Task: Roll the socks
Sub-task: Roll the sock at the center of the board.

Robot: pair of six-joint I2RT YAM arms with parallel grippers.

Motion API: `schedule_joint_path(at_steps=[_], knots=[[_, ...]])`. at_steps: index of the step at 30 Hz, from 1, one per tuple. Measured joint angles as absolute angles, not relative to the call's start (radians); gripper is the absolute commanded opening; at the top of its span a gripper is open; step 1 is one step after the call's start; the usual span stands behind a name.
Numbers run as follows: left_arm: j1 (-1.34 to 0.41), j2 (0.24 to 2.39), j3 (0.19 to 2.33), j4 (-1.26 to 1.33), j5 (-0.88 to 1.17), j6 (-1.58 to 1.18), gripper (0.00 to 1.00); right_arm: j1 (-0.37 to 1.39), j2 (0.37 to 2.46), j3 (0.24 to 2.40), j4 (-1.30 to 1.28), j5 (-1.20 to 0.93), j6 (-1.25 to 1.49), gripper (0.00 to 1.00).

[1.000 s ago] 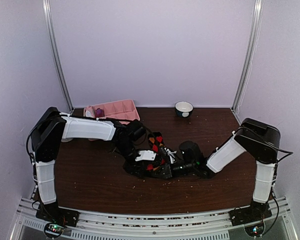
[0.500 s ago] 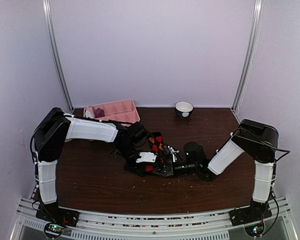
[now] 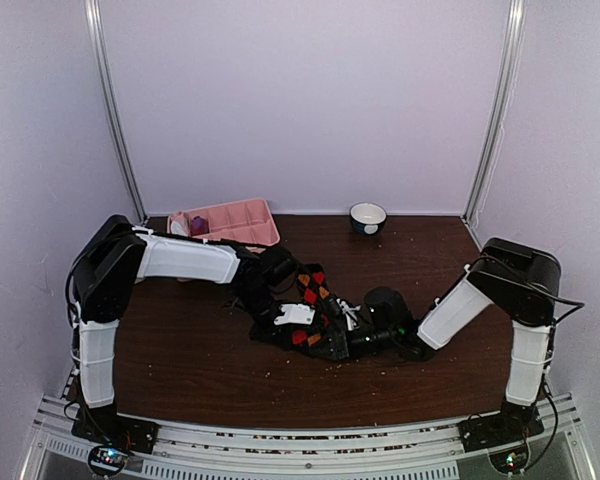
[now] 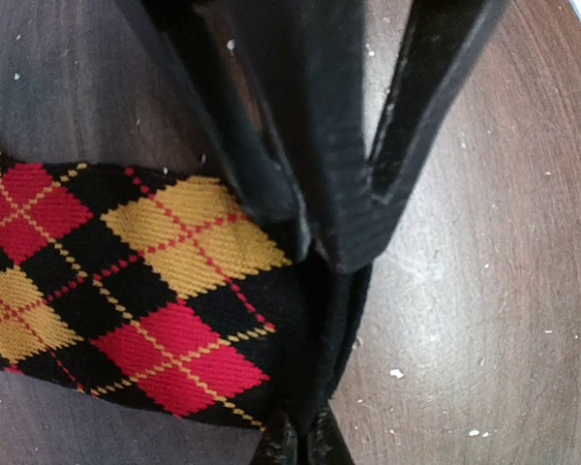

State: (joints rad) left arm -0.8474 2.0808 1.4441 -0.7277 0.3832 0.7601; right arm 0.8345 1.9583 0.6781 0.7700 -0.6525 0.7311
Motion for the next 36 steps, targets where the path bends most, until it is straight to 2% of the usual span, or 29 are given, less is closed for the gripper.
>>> schedule_joint_path(at_steps=[5, 6, 7, 8, 12, 16, 19, 22, 25, 28, 31, 34, 36], knots=[[-0.847, 2.091, 1.465, -0.762, 0.387, 0.768, 0.0, 0.835, 1.853, 0.654, 0.682, -0.593, 0.648, 0.53], [-0.847, 2.093, 1.469, -0.769, 0.389, 0.769, 0.0, 0.835, 1.826, 0.641, 0.668, -0.575, 0.628, 0.62], [-0.847, 2.095, 1.471, -0.775, 0.39, 0.769, 0.0, 0.835, 1.79, 0.621, 0.654, -0.554, 0.608, 0.88], [-0.847, 2.095, 1.475, -0.786, 0.39, 0.769, 0.0, 0.835, 1.762, 0.604, 0.641, -0.534, 0.601, 0.99], [-0.847, 2.101, 1.494, -0.831, 0.4, 0.769, 0.02, 0.836, 1.613, 0.505, 0.591, -0.399, 0.543, 0.99], [-0.845, 2.13, 1.546, -0.894, 0.417, 0.768, 0.03, 0.835, 1.392, 0.421, 0.482, -0.144, 0.527, 1.0], [-0.843, 2.148, 1.565, -0.923, 0.432, 0.768, 0.03, 0.831, 1.152, 0.324, 0.492, 0.046, 0.581, 1.0], [-0.841, 2.157, 1.568, -0.95, 0.445, 0.761, 0.04, 0.81, 1.015, 0.239, 0.57, 0.165, 0.666, 1.0], [-0.836, 2.178, 1.599, -0.991, 0.473, 0.749, 0.05, 0.797, 1.027, 0.208, 0.6, 0.187, 0.651, 1.0], [-0.824, 2.228, 1.67, -1.046, 0.523, 0.733, 0.07, 0.852, 1.15, 0.29, 0.533, 0.191, 0.578, 0.99], [-0.806, 2.279, 1.734, -1.102, 0.574, 0.72, 0.07, 0.951, 1.257, 0.312, 0.575, 0.185, 0.491, 0.9], [-0.79, 2.309, 1.758, -1.141, 0.614, 0.709, 0.07, 1.039, 1.368, 0.25, 0.724, 0.131, 0.389, 0.83], [-0.784, 2.317, 1.76, -1.159, 0.629, 0.704, 0.07, 1.055, 1.46, 0.237, 0.781, 0.064, 0.329, 0.74]])
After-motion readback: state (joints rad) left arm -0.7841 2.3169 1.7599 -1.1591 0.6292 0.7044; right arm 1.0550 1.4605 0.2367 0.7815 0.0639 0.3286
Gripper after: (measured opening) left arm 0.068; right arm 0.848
